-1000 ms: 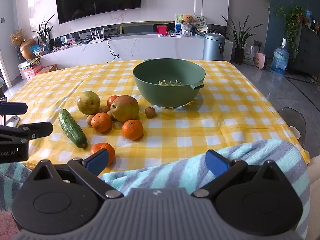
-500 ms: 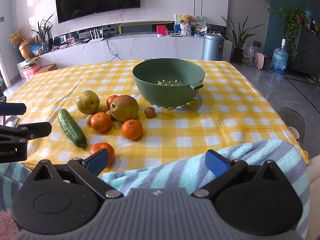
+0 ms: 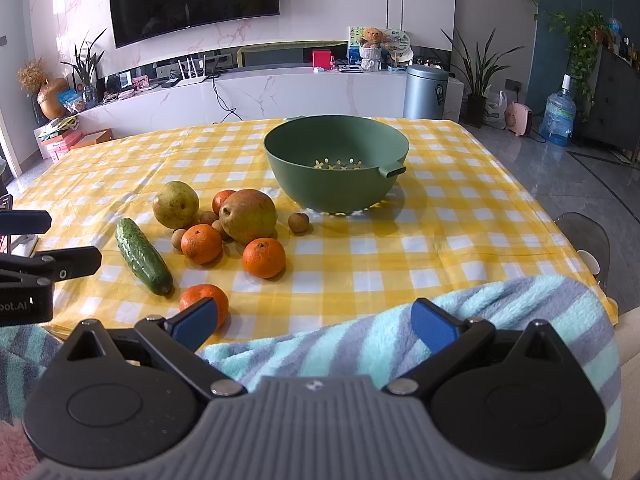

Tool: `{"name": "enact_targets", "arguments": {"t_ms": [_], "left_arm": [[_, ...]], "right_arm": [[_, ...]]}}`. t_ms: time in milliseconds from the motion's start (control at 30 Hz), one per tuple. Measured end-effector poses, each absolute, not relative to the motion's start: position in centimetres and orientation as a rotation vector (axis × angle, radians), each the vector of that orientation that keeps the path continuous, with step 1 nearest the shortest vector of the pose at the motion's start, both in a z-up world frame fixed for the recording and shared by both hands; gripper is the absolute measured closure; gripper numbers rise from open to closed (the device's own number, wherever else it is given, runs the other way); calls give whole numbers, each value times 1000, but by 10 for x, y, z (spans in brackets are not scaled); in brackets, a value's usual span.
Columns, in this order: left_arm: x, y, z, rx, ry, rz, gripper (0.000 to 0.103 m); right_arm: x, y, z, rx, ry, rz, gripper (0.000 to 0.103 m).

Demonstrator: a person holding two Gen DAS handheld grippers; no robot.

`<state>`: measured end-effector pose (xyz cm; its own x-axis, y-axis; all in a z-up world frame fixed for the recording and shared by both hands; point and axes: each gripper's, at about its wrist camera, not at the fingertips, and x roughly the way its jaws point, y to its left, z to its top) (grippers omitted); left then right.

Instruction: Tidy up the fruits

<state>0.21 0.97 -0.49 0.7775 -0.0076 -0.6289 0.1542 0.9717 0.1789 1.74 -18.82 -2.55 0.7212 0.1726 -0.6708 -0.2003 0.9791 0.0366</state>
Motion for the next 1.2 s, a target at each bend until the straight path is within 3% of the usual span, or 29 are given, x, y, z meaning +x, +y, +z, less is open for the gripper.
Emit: {"name": "enact_targets", "arguments": {"t_ms": [1200], "left_arm": [[1,9,-1,211,689,-94,16]], "right_arm": [[13,-191,-23,-30,738,196,4]]}}
